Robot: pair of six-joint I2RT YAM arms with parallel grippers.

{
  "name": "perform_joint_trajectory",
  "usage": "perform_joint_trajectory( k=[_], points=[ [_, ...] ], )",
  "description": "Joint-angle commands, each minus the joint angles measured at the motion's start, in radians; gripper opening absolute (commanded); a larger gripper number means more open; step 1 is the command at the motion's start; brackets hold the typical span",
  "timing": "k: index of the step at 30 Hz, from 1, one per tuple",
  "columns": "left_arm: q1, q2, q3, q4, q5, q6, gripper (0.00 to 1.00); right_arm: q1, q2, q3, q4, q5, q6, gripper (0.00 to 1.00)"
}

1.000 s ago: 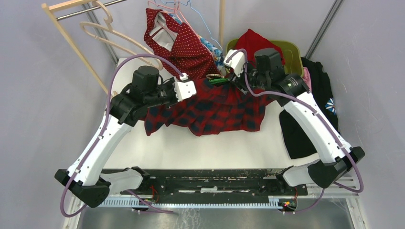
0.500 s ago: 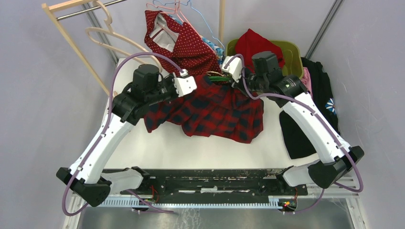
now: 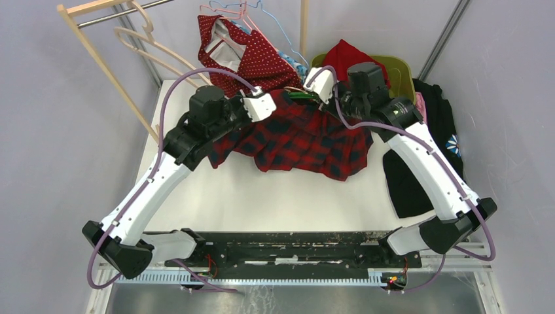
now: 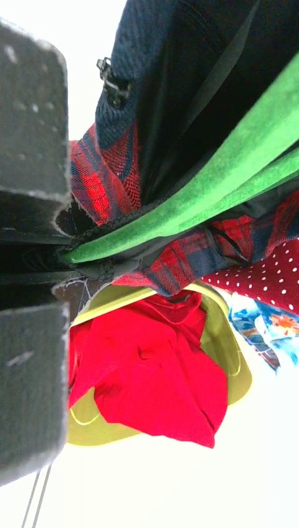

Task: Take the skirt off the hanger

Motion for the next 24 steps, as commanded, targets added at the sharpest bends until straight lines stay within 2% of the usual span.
perform_joint_trajectory(
  k=[1,4,5,12,24],
  points=[
    [0.007,-0.034,0.083,0.288,0.045,-0.154,0.13,-0.033,-0.012,0.061,0.100,0.098,0.097,0.01],
    [0.007,-0.034,0.102,0.387,0.193,-0.225,0.50,-0.032,-0.004,0.059,0.104,0.088,0.104,0.01],
    [0.007,-0.027,0.122,0.384,0.242,-0.244,0.60,-0.032,-0.006,0.055,0.104,0.085,0.105,0.01],
    [0.007,-0.016,0.162,0.383,0.451,-0.356,0.63,-0.032,-0.014,0.030,0.110,0.089,0.103,0.01],
    [0.007,0.108,0.087,0.420,0.548,-0.379,0.62,-0.030,-0.037,0.031,0.079,0.012,0.124,0.01]
  ],
)
